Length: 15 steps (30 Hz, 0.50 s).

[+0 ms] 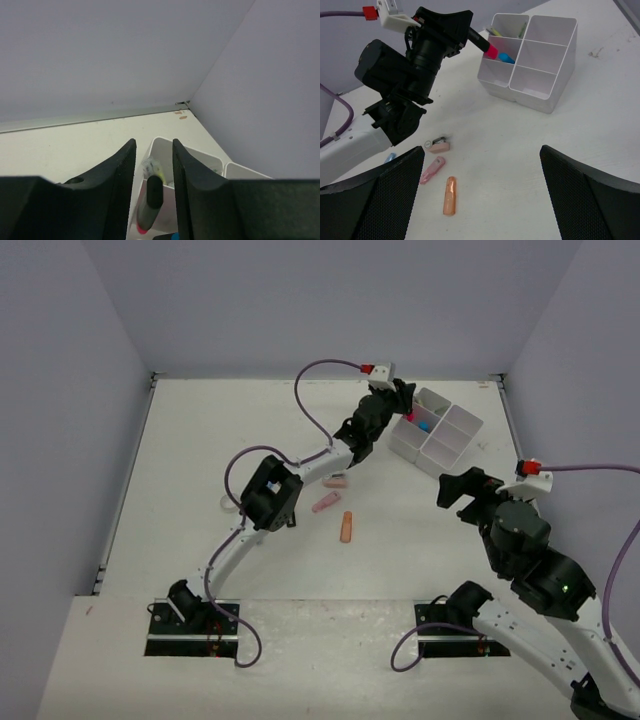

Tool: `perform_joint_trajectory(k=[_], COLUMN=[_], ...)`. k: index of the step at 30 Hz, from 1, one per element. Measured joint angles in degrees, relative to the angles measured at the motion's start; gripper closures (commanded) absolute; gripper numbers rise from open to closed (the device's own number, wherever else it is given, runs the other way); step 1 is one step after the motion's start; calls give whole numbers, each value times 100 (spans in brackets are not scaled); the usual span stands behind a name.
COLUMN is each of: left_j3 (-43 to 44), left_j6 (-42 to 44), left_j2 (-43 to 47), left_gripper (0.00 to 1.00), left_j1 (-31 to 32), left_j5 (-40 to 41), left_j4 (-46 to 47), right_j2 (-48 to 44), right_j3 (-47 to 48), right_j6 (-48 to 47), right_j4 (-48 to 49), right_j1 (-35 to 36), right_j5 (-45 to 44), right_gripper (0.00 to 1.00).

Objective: Sort the stationery into containers
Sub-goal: Place the pen in the storage box, then pick up the pen from the center of the board.

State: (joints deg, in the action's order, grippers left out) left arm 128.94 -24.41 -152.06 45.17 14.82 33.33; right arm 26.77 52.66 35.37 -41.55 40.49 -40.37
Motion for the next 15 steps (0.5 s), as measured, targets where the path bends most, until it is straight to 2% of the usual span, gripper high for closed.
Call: perform_joint_trajectory(k=[2,9,10,12,15], left_j3=[20,-13,-111,-540,-1356], left_j6=[-30,-63,-67,-104,-194], left_j2=[-61,9,144,661,1926], left_gripper=[27,5,0,0,0], left_j1=[-5,-5,-5,-4,-1], left_j5=[-10,-169,-155,75,546], left_j4=[2,-396,-597,-1342,-2220], right_j2=[-44,115,214,497,1107], right_j3=[0,2,3,7,20], right_j6=[-43,-152,-167,-213,-290], right_j4=[9,40,56,101,244], right_j1=[0,-2,-2,-2,-4], right_j5=[26,147,199,381,816], right_gripper=[1,1,2,7,19])
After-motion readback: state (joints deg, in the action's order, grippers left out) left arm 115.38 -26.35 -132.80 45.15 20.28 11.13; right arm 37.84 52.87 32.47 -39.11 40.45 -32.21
